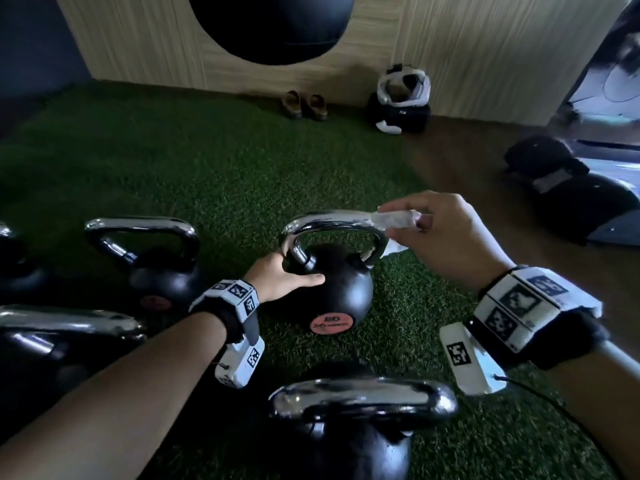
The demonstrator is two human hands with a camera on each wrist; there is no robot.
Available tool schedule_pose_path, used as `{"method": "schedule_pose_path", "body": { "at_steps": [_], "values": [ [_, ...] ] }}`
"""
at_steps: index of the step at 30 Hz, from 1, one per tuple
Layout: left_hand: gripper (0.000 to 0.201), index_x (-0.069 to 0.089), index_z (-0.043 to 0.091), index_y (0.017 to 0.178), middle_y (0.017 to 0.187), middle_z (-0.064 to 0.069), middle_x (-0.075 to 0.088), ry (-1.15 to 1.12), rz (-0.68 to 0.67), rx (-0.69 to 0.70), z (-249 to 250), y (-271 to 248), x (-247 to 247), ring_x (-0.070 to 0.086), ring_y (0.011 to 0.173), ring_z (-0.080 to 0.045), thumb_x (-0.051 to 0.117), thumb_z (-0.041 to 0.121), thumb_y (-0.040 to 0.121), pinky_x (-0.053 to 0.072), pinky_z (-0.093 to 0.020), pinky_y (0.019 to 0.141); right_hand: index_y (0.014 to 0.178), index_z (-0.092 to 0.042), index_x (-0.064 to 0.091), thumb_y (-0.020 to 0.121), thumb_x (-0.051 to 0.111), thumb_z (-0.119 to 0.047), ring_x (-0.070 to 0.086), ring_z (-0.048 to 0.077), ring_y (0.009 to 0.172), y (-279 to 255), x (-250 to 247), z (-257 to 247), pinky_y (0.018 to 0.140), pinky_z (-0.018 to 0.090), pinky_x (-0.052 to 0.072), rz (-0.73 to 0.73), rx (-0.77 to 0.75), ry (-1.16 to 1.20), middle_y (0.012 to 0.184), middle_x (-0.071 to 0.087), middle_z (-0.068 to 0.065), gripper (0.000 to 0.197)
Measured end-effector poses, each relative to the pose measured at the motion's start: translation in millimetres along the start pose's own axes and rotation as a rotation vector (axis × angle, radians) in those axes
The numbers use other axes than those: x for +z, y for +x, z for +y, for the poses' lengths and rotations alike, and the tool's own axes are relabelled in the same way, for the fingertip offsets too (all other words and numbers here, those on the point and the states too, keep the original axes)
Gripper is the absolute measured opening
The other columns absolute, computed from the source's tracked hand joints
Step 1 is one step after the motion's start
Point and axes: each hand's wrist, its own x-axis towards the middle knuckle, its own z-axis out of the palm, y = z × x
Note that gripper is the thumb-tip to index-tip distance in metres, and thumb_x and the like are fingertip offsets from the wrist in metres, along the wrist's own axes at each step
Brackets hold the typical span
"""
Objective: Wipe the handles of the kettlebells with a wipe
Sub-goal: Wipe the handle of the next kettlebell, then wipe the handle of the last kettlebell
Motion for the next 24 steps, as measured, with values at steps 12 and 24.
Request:
{"method": "schedule_pose_path", "body": {
  "at_steps": [12,24],
  "values": [
    [0.08,0.05,0.045,0.141,0.125,0.016,0.067,-0.241,-0.022,0.074,-4,11,21,0.062,0.118,-0.011,0.086,0.061,0.071,0.039,-0.018,0.097,0.104,-0.012,0.081,0.087,0.075,-0.006,0.055,0.006,0.081,58,69,-20,0.071,-0.002,0.036,0.011,-0.258,-0.212,0.094,0.062,-0.005,0.019],
    [0.1,0.043,0.053,0.144,0.139,0.014,0.061,-0.29,-0.016,0.112,-12,19,25,0.056,0.13,-0.011,0.075,0.081,0.053,0.037,-0.023,0.109,0.11,-0.008,0.08,0.087,0.067,0.009,0.059,0.011,0.074,39,61,23,0.074,0.002,0.042,0.198,-0.232,-0.221,0.091,0.065,0.002,0.031]
  ]
}}
